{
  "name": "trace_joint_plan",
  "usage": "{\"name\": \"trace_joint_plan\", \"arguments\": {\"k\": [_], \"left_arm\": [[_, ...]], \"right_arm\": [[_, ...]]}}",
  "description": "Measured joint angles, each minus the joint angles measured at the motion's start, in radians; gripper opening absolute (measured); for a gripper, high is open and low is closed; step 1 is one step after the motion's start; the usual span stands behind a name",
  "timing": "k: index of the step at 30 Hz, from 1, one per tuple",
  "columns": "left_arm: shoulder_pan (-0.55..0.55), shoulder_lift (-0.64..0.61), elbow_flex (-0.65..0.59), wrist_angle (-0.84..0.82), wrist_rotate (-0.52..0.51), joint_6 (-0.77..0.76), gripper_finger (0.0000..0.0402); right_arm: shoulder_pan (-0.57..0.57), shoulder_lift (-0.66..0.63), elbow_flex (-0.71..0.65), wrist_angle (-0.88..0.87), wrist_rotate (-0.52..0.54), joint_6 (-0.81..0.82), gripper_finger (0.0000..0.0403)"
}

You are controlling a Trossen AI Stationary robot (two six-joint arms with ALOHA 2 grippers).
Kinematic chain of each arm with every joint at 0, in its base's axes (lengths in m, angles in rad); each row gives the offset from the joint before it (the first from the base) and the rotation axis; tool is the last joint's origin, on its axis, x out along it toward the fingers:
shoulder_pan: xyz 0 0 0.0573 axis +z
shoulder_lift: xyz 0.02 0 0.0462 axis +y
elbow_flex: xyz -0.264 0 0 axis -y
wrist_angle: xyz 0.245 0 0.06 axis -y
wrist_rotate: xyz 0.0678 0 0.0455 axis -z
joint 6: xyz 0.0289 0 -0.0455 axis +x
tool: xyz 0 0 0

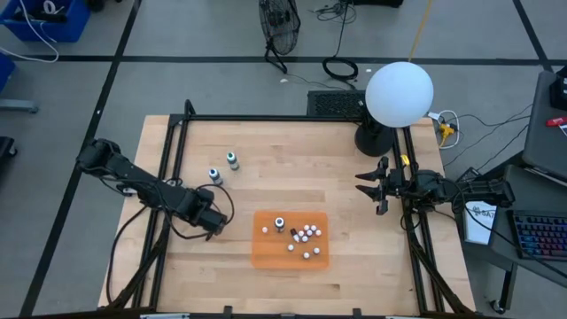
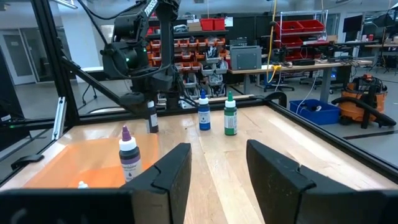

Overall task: Pick & Place food coloring
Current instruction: Put the large black food coloring bottle into the orange bin

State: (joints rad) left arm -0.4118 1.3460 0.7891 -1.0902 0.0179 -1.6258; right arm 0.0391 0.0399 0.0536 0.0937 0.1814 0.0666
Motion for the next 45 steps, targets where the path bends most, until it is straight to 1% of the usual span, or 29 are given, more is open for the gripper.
{"name": "trace_joint_plan", "arguments": {"k": [4,8,11,15,19,21,24,29,32,35,38,45], "left_arm": [[0.009,0.000,0.005,0.030,0.009,0.071,0.0141],[0.030,0.000,0.066,0.028,-0.021,0.142,0.0138],[0.053,0.000,0.150,0.005,-0.066,0.221,0.0138],[0.090,0.000,0.311,-0.041,-0.137,0.327,0.0138],[0.127,0.005,0.471,-0.040,-0.214,0.440,0.0138],[0.149,0.025,0.540,-0.041,-0.230,0.509,0.0138],[0.181,0.083,0.624,-0.042,-0.221,0.617,0.0138],[0.232,0.236,0.740,-0.045,-0.116,0.776,0.0138],[0.243,0.340,0.797,-0.086,-0.058,0.844,0.0138],[0.244,0.429,0.840,-0.144,-0.045,0.868,0.0138],[0.238,0.491,0.853,-0.164,-0.045,0.873,0.0138],[0.233,0.558,0.842,-0.178,-0.047,0.853,0.0138]], "right_arm": [[0.000,0.000,0.000,0.000,0.000,0.000,0.0145],[0.000,0.000,0.000,0.000,0.000,0.000,0.0144],[0.000,0.000,0.000,0.000,0.000,0.000,0.0142],[0.000,0.000,0.000,0.000,0.000,0.000,0.0144],[0.000,0.000,0.000,0.000,0.000,0.000,0.0145],[0.000,0.000,0.000,0.000,0.000,0.000,0.0144],[0.000,0.000,0.000,0.000,0.000,0.000,0.0142],[0.000,0.000,0.000,0.000,0.000,0.000,0.0145],[0.000,0.000,0.000,0.000,0.000,0.000,0.0145],[0.000,0.000,0.000,0.000,0.000,0.000,0.0142],[0.000,0.000,0.000,0.000,0.000,0.000,0.0143],[0.000,0.000,0.000,0.000,0.000,0.000,0.0144]]}}
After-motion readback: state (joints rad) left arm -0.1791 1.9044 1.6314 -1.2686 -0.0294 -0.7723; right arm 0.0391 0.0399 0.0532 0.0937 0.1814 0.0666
